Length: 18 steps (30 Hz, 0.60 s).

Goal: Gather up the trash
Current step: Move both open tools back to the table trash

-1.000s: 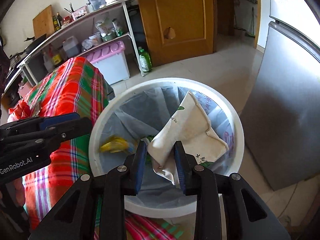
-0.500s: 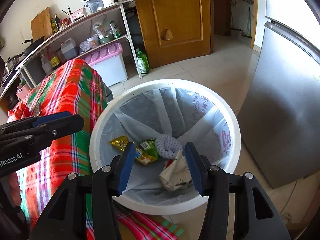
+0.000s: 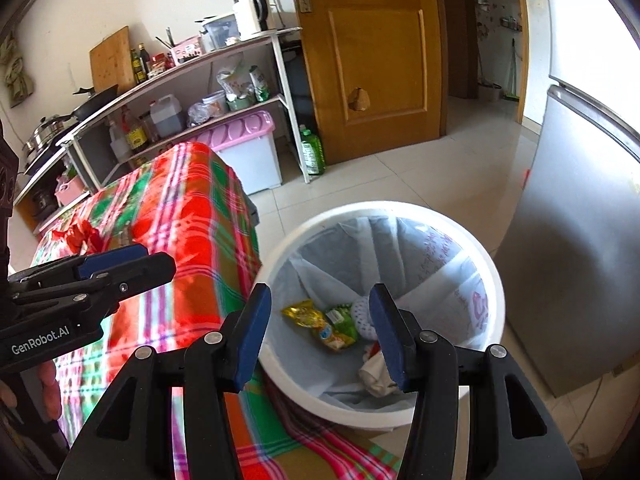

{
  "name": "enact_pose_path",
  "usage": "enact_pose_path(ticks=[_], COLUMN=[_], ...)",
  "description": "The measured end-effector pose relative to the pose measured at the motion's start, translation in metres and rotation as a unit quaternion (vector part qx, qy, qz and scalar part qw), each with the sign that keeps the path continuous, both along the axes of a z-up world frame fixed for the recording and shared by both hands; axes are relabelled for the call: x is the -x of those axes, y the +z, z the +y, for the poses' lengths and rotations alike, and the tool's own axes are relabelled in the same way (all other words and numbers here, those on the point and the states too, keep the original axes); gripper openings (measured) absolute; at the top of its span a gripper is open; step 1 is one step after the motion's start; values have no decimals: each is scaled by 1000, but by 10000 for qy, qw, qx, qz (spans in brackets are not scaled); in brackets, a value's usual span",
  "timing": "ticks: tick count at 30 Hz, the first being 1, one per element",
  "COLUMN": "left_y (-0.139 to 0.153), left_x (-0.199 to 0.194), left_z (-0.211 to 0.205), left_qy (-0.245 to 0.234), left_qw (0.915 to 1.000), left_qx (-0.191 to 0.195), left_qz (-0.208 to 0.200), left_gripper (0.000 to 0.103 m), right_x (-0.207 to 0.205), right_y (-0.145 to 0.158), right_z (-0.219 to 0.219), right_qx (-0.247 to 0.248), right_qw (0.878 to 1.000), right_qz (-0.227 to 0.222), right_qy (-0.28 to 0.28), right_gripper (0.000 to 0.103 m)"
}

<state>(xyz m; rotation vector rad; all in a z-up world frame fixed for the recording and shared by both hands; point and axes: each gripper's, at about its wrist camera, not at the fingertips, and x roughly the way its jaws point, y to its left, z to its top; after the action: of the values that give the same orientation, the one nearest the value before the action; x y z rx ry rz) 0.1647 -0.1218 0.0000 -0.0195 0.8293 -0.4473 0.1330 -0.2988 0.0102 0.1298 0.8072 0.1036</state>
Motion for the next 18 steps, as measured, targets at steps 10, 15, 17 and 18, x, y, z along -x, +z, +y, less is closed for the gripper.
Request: enact_pose_path(ticks=[10, 15, 17, 18], left_y=[12, 12, 12, 12], left_x=[7, 12, 14, 15], left_z=[65, 103, 117, 125], left_qy=[643, 986, 1142, 1225], left_qw=[9978, 9949, 9932, 9921], left_qx=[-4, 26, 40, 31], left_qz=[-171, -215, -221, -249], left_gripper=[46, 46, 47, 47], right_x=[-10, -18, -23, -24], right_y=[6, 5, 3, 3], right_z=[56, 84, 95, 101], right_qx=[-59, -47, -28, -29], right_qw=[9984, 9963, 9952, 9947], right_qz=[-123, -120, -110, -107], right_qy=[547, 850, 972, 1023], right_gripper=[52, 52, 52, 52])
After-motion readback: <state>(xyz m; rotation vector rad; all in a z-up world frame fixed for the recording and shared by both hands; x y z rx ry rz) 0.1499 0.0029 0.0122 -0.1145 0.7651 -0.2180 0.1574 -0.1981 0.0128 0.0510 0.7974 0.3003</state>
